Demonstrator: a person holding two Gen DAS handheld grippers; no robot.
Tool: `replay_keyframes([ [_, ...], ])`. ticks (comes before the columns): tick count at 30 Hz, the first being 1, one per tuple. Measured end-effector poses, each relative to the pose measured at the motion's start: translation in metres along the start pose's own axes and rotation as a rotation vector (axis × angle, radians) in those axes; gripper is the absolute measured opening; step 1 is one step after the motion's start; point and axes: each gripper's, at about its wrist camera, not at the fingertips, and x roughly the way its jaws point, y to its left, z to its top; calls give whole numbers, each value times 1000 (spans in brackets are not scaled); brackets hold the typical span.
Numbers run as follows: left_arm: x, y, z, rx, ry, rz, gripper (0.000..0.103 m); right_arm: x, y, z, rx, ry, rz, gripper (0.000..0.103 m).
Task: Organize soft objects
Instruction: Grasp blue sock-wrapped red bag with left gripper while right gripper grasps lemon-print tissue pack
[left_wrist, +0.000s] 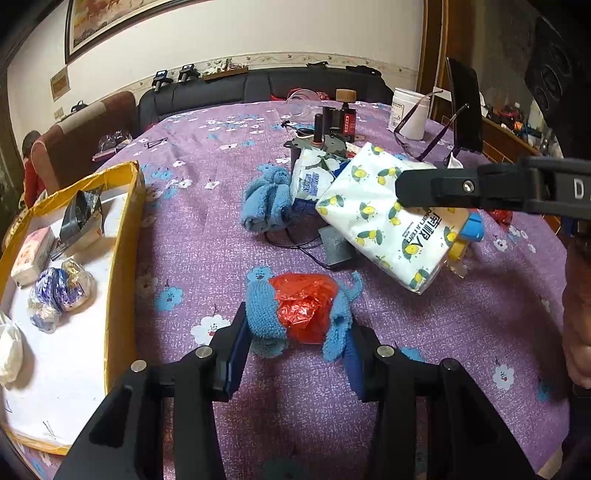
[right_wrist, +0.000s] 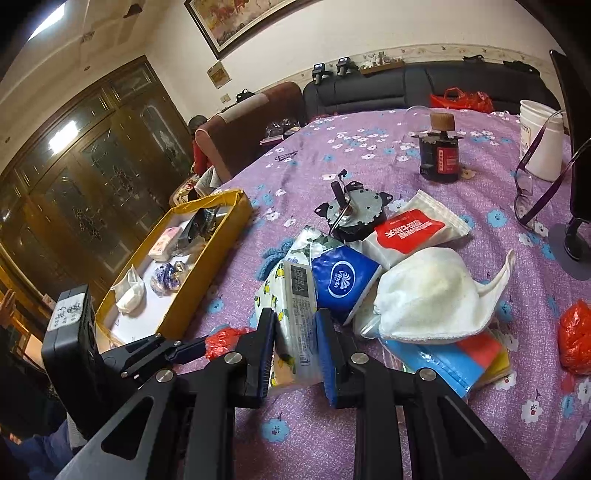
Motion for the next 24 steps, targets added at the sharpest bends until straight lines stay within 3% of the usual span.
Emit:
replay_keyframes([
  [9,-5,7,0,-40,-30,-2,44,0,6,-2,-45,-33,-12,25],
  [24,-5,6,1,-41,-33,13,44,0,3,-3,-18,-26,23,25],
])
